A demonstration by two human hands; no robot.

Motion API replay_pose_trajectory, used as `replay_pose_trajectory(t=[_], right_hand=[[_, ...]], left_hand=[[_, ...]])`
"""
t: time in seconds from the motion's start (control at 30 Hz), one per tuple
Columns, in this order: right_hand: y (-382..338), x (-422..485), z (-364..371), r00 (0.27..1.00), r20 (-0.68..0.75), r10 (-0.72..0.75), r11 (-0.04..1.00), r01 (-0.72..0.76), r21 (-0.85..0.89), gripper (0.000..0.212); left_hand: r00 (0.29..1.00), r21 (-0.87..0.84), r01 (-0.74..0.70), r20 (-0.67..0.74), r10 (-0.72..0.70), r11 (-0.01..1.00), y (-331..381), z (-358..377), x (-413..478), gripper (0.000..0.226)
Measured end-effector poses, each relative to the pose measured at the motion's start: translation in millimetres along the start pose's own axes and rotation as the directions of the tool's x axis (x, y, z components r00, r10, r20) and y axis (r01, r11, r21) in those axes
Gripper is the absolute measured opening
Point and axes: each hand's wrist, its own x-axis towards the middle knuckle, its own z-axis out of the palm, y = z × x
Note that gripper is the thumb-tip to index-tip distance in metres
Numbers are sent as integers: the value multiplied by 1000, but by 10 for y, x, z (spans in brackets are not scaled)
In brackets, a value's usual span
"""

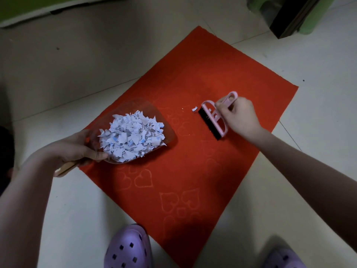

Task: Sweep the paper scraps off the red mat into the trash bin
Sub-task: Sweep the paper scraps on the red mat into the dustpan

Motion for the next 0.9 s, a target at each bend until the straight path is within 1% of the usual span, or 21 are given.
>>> replay_pose_trajectory(t=[0.1,0.2,0.23,0.3,0.37,0.43,0.5,0.53,0.6,0.63,0.7,0.73,0.8,0.9], right_hand=[[-86,34,-99,999,-34,-41,995,44,93,21],[-207,16,96,999,36,-39,982,31,188,17],[-213,0,192,997,71,-32,983,19,184,19],[-178,-30,326,994,110,-24,995,13,103,29],[-109,-46,312,998,66,1,1000,-1,4,35],[-50,-50,191,1000,5,23,999,-23,-24,34],[-52,-55,76,1000,-15,14,1000,-14,3,30],[-73,-64,51,1000,-14,-1,998,2,59,26],[-151,-117,67,999,15,-38,986,35,165,22],[-176,-152,113,997,57,-53,984,43,173,21],[-179,-226,235,984,164,-69,993,52,107,24],[-158,-242,269,981,183,-61,996,49,69,28],[-99,-194,234,993,117,-15,1000,13,20,33],[-61,-80,57,1000,19,-3,1000,3,-7,26]], left_hand=[[1000,-2,16,-14,-16,1000,-22,-13,49,99],[999,15,39,-21,-38,999,34,57,59,86],[999,21,45,-28,-44,999,58,93,61,80],[997,21,68,-33,-67,997,78,126,52,72],[997,33,69,-35,-68,997,100,114,25,80],[997,47,60,-45,-58,997,101,76,5,87],[998,46,56,-45,-54,997,92,39,4,90],[998,52,50,-43,-48,997,96,32,5,90],[999,67,33,-34,-31,997,100,34,7,91],[999,66,34,-41,-32,997,99,31,2,91],[998,72,32,-57,-28,997,88,15,1,94],[998,83,28,-56,-24,996,87,16,-2,98],[998,74,32,-49,-28,997,85,17,-1,99],[998,50,37,-55,-34,998,78,8,-1,98]])
